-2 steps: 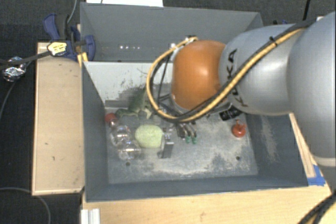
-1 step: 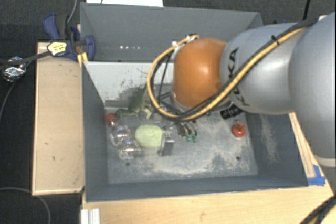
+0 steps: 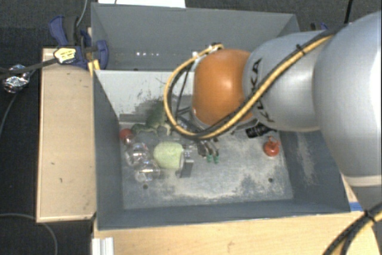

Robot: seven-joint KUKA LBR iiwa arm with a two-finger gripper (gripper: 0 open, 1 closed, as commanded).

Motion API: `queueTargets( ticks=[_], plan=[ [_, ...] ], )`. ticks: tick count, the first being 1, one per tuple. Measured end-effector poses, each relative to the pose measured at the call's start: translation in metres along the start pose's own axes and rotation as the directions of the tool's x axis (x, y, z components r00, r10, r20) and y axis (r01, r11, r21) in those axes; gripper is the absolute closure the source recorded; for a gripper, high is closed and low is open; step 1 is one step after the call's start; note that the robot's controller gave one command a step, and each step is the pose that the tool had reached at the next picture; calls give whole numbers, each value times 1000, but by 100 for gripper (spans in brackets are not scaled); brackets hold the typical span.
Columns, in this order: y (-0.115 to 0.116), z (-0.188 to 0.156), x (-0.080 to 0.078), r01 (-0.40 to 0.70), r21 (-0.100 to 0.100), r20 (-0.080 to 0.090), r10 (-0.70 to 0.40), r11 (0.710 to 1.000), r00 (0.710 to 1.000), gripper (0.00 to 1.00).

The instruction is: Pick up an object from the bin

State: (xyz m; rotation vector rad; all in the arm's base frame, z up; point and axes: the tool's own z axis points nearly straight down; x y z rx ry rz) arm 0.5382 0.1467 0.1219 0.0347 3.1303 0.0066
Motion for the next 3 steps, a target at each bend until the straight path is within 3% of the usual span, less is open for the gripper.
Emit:
queueTargets(
  ticks=[1,2,3],
  plan=[
    [-3,54,-2,-4,5,-17,4,1000,1000,0],
    [-13,-8,-3,-63,-2,6,63,998,998,0],
    [-5,40,-4,-17,2,-7,17,1000,1000,0]
  ],
)
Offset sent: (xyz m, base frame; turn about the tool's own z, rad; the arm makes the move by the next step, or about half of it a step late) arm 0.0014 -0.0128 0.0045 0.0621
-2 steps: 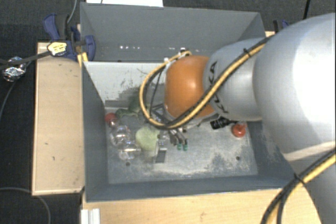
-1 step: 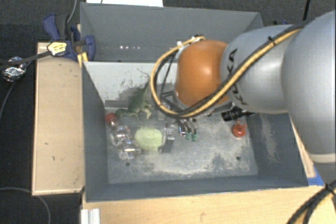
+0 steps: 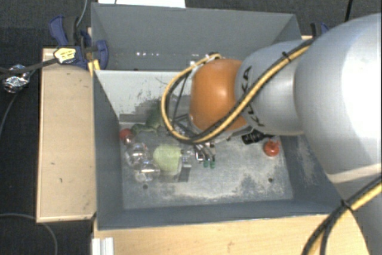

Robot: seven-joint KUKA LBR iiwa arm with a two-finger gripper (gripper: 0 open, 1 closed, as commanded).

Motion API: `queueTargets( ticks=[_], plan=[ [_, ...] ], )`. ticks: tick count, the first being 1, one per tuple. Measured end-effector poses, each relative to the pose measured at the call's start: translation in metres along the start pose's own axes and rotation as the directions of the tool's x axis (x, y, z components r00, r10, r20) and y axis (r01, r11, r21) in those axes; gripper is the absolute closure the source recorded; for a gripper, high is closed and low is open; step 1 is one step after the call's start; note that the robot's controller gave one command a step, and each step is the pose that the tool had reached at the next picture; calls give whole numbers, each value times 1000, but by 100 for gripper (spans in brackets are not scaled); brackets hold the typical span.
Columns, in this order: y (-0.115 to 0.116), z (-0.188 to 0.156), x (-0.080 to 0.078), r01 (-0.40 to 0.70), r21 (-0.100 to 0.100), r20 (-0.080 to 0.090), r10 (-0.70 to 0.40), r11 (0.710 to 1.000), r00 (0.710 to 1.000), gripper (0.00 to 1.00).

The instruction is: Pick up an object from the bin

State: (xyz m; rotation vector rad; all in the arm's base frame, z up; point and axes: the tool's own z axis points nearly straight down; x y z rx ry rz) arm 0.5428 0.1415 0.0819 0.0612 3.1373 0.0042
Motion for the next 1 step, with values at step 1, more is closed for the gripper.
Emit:
queueTargets(
  ticks=[1],
  plan=[
    [2,24,2,-45,-6,16,45,999,999,100]
  ],
)
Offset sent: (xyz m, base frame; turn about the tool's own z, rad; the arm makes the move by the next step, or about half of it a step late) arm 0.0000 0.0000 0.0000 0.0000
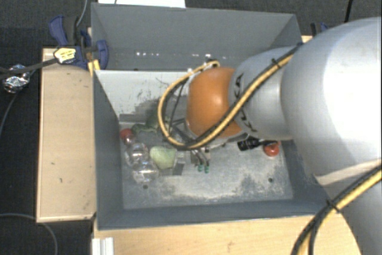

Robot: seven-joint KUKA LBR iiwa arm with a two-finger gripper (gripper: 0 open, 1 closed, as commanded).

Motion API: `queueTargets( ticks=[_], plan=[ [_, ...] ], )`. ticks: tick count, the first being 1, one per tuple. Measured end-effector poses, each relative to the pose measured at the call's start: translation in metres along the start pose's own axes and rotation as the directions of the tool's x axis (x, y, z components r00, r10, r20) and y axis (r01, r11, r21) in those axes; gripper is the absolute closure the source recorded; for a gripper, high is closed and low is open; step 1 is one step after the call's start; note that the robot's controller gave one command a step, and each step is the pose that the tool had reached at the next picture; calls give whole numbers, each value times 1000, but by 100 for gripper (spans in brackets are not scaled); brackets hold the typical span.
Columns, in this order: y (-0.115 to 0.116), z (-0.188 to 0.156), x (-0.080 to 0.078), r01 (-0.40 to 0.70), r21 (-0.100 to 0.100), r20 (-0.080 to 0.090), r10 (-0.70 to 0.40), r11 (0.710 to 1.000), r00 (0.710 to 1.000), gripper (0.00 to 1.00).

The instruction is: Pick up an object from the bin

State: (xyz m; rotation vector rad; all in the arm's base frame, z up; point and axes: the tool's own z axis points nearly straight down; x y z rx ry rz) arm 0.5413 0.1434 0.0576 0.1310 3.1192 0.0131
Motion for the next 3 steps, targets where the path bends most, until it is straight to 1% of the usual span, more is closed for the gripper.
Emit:
queueTargets(
  ticks=[3],
  plan=[
    [-1,-12,3,-11,1,-5,11,1000,1000,100]
  ],
)
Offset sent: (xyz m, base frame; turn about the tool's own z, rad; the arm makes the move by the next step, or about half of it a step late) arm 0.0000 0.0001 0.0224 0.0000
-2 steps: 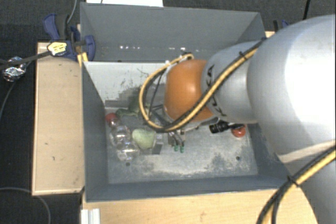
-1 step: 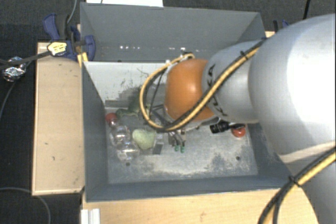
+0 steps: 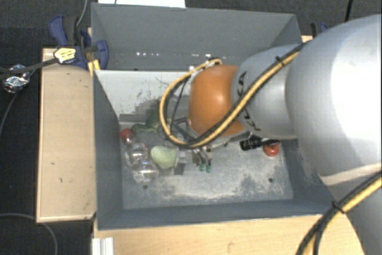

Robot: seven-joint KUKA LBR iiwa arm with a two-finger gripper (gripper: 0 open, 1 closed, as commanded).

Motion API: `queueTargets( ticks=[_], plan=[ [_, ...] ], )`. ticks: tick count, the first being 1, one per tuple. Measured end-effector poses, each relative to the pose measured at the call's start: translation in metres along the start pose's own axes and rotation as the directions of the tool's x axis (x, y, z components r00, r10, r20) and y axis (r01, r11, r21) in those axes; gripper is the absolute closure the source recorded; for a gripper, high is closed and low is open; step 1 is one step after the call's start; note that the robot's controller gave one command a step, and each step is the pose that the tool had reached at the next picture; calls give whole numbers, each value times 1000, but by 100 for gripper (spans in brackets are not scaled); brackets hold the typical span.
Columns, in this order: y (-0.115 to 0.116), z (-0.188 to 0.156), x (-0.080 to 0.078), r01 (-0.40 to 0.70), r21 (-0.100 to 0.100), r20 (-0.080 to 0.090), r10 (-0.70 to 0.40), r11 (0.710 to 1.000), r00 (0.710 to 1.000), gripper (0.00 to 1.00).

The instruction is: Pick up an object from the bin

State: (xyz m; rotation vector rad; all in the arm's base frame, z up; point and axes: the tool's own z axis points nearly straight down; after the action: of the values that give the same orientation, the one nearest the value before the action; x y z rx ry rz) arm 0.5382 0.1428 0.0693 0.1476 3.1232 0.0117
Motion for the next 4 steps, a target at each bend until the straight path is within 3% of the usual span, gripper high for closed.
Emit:
queueTargets(
  ticks=[4],
  plan=[
    [0,-39,0,-2,0,0,2,1000,1000,100]
  ],
)
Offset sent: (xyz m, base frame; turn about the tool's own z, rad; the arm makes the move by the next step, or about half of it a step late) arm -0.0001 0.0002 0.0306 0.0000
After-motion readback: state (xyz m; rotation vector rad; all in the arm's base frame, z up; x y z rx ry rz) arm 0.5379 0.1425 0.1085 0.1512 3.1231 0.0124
